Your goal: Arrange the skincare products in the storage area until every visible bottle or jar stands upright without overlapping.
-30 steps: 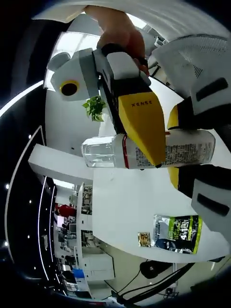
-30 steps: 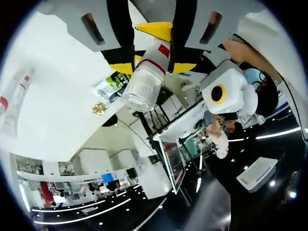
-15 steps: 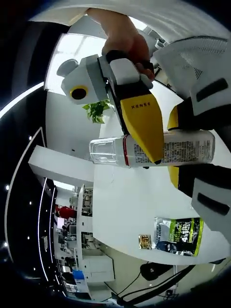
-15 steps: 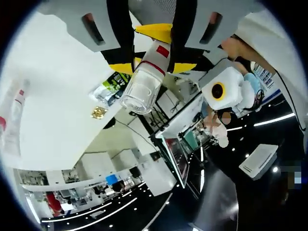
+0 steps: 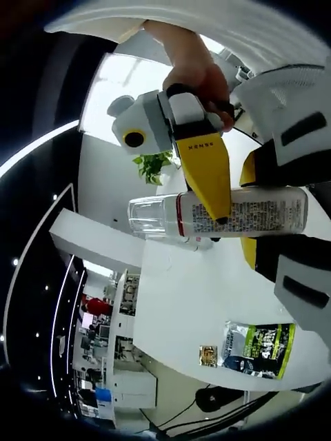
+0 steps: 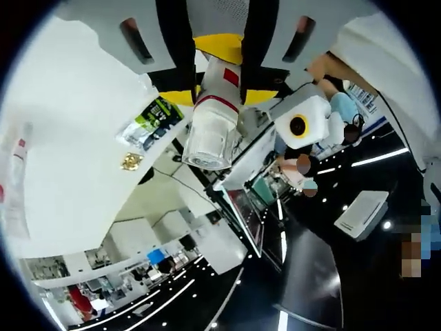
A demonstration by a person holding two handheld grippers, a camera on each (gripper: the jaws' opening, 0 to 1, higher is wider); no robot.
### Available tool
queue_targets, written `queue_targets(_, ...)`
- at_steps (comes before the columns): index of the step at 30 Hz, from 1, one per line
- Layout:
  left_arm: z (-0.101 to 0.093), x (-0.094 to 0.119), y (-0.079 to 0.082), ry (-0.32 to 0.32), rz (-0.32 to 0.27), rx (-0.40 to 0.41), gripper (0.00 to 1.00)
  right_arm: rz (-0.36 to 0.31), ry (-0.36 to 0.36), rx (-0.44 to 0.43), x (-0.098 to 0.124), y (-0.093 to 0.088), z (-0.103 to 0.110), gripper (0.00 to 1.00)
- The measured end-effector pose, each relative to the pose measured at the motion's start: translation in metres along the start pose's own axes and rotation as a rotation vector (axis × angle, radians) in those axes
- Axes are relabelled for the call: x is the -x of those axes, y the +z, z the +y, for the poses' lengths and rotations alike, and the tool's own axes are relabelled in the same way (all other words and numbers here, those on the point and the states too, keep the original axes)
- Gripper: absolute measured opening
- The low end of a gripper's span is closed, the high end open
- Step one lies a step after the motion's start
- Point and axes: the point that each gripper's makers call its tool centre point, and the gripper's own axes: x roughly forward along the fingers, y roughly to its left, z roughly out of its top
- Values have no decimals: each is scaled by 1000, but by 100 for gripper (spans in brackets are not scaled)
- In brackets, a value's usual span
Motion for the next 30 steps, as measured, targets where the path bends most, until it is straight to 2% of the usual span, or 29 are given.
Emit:
queue_targets(1, -2, -3, -3, -13, 10, -2, 23, 17, 9, 57, 1, -1, 2, 21)
queue_targets(2, -2, -3, -5, -14, 30, 0, 23, 38, -14, 78, 2, -5, -1, 20)
queue_targets(3, 1, -4, -6, 2, 36, -64, 24, 34, -6, 89, 2, -4, 2, 20)
queue_targets(4, 0, -4, -5, 7, 31, -83, 24, 34, -9, 113, 2, -4, 2, 20)
queue_targets(7, -1, -5, -5, 21, 25, -103, 24, 37, -14, 124, 5, -3, 1, 20)
queue_targets(9, 3, -6, -11, 42, 56, -108, 25, 27, -42, 150, 10, 0, -7, 20)
queue_targets(10, 8, -5, -14, 72, 80, -124, 28, 15, -56, 163, 12, 3, -11, 20)
queue_targets(12, 20, -6, -20, 139, 124, -158, 41, -13, -101, 179, 20, 12, -24, 20)
queue_targets(14, 25, -6, -26, 164, 176, -145, 46, -23, -158, 195, 31, 15, -42, 20)
queue_targets(15, 27, -5, -26, 156, 191, -195, 47, -28, -186, 200, 36, 17, -50, 20)
queue_targets(16, 33, -1, -28, 179, 216, -232, 47, -37, -219, 200, 44, 18, -61, 21)
queue_targets(17, 38, 2, -30, 205, 230, -236, 47, -39, -232, 192, 48, 17, -67, 21)
queue_targets(18, 42, 5, -32, 212, 238, -247, 48, -51, -275, 195, 56, 18, -80, 21)
queue_targets(20, 49, 12, -34, 238, 231, -232, 48, -66, -330, 198, 68, 18, -98, 21)
queue_targets(22, 56, 18, -41, 265, 259, -276, 49, -75, -391, 186, 79, 16, -116, 21)
queue_targets(24, 58, 20, -50, 265, 293, -285, 49, -96, -437, 184, 88, 15, -133, 21)
queue_targets(28, 58, 18, -72, 246, 314, -265, 49, -105, -511, 179, 101, 10, -160, 21)
queue_targets(29, 57, 19, -83, 231, 363, -283, 48, -108, -522, 180, 103, 10, -165, 21)
queue_targets(30, 58, 19, -87, 218, 387, -324, 47, -114, -544, 175, 107, 9, -172, 21)
